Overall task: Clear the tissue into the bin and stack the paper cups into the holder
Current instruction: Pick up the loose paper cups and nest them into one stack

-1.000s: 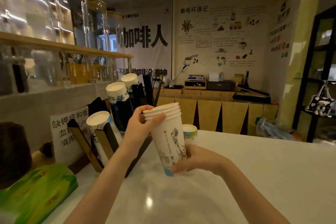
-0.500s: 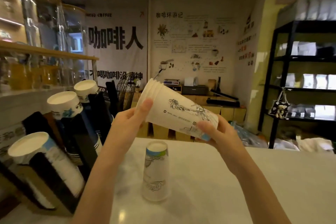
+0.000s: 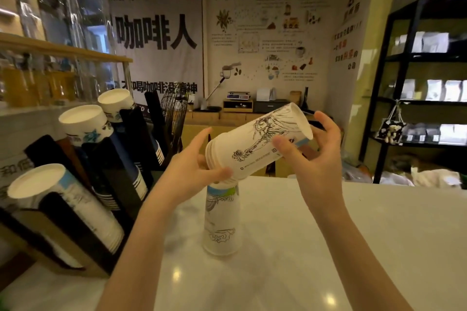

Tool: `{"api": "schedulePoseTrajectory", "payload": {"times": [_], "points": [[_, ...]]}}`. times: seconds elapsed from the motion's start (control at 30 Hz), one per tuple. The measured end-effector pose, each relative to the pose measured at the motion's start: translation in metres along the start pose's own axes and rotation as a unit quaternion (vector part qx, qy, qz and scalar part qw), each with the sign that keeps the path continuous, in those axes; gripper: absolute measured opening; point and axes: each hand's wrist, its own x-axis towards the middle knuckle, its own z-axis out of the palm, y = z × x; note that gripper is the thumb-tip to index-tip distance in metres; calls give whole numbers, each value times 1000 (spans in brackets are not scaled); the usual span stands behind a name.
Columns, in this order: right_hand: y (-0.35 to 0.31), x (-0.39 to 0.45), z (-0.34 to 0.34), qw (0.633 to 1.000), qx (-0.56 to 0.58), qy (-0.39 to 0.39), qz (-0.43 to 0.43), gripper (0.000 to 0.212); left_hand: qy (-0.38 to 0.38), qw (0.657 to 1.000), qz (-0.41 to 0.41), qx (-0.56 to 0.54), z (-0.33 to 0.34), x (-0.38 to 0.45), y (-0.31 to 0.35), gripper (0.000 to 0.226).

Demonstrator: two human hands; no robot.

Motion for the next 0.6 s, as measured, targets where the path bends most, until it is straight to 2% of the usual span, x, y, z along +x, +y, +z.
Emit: {"api": "schedulePoseTrajectory", "payload": {"times": [0.1, 0.2, 0.43, 0.6], "points": [[1, -7, 8, 999, -25, 2, -24, 78, -50, 996, 6, 73, 1, -2, -2, 69], [3, -12, 14, 998, -39, -30, -31, 62, -85, 988, -12, 126, 2, -4, -4, 71], [24, -20, 25, 989, -78, -123, -3, 65, -156, 969, -125, 147, 5, -4, -18, 63], [35, -19, 25, 984, -87, -152, 22, 63, -164, 963, -152, 150, 7, -2, -23, 65]]}}
